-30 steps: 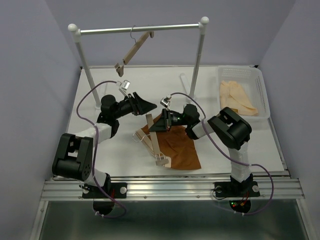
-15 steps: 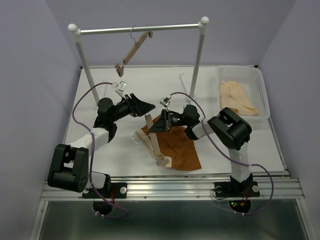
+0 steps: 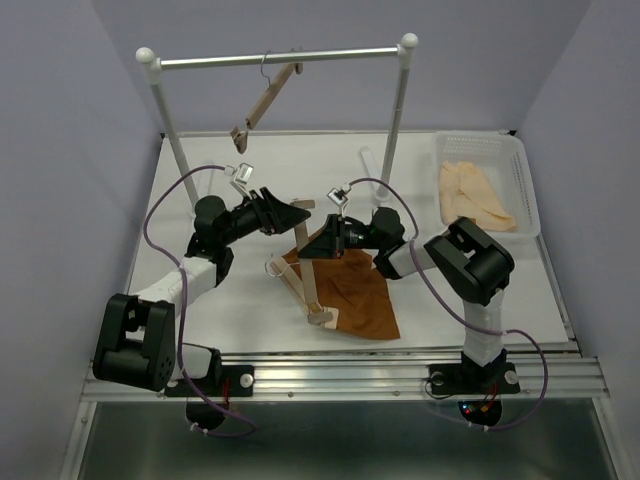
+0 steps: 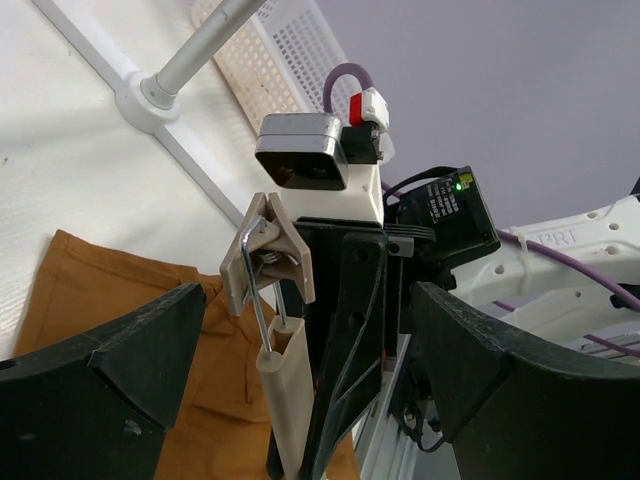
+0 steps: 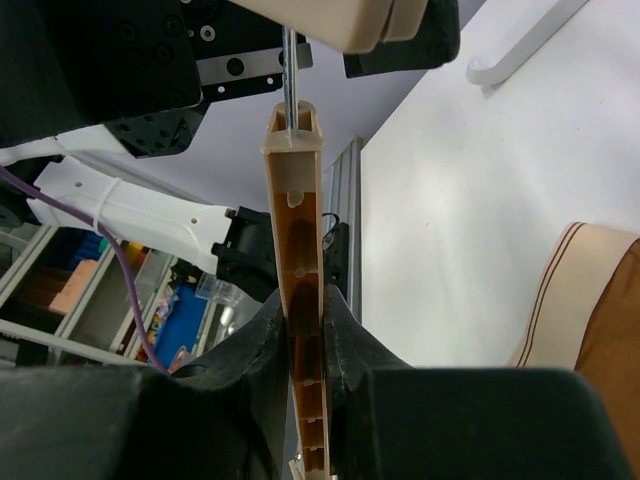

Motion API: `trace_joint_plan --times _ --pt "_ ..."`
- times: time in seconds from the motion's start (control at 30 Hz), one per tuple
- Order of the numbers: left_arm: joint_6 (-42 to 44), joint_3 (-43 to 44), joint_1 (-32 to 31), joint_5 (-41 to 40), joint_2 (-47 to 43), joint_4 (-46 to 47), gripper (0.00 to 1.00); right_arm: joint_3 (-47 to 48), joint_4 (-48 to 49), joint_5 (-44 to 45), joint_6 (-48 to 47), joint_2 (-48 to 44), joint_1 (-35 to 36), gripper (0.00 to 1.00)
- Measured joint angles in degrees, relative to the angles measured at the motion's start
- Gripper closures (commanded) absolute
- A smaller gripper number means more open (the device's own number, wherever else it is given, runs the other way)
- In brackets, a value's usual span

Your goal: Clip the underwear to the hanger

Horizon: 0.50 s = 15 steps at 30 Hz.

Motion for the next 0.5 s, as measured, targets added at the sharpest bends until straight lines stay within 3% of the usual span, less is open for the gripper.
trace_joint_plan --times 0.5 --pt "-1.8 0.0 0.0 0.0 1.4 1.0 0.07 0.3 -0.3 -0.4 2.5 2.3 0.0 0.99"
